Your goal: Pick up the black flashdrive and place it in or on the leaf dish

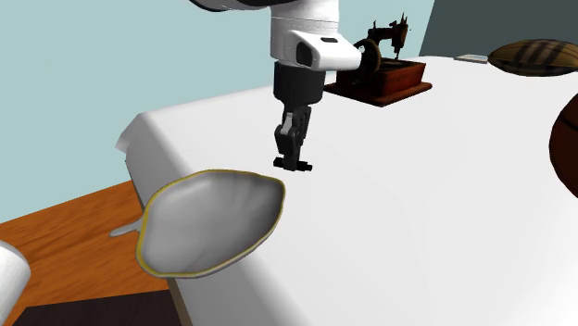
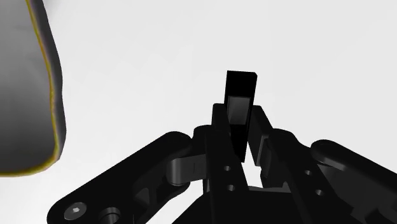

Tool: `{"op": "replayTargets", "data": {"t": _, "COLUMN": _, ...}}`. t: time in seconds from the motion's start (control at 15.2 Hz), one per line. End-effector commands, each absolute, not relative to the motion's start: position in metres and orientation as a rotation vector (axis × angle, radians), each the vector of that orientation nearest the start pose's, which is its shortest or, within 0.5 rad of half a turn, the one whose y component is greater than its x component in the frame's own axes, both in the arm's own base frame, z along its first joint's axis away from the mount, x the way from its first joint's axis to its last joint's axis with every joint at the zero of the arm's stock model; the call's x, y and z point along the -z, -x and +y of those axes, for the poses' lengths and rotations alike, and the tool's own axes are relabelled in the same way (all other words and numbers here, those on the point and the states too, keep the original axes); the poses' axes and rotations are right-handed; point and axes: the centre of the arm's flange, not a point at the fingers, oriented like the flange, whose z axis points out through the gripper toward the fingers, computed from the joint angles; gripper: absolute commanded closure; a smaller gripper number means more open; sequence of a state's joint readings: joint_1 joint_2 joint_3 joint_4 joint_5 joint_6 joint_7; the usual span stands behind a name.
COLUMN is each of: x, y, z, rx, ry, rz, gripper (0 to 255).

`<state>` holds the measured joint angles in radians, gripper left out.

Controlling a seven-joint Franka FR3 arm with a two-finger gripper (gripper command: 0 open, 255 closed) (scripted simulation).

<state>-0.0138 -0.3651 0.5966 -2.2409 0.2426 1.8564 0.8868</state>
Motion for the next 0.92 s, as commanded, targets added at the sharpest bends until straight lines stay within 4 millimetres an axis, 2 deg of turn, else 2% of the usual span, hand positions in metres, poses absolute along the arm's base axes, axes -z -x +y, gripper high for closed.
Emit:
{"op": "replayTargets", "data": {"t": 0.0, "x": -0.49, "y": -0.358, "z": 0.278, "rx": -0.117, "ry": 3.097, "rz": 0.661, "gripper": 255}}
{"op": "replayTargets", "data": {"t": 0.86, "x": -0.559, "y": -0.358, "z": 0.278, "rx": -0.117, "ry": 3.097, "rz": 0.661, "gripper": 255}}
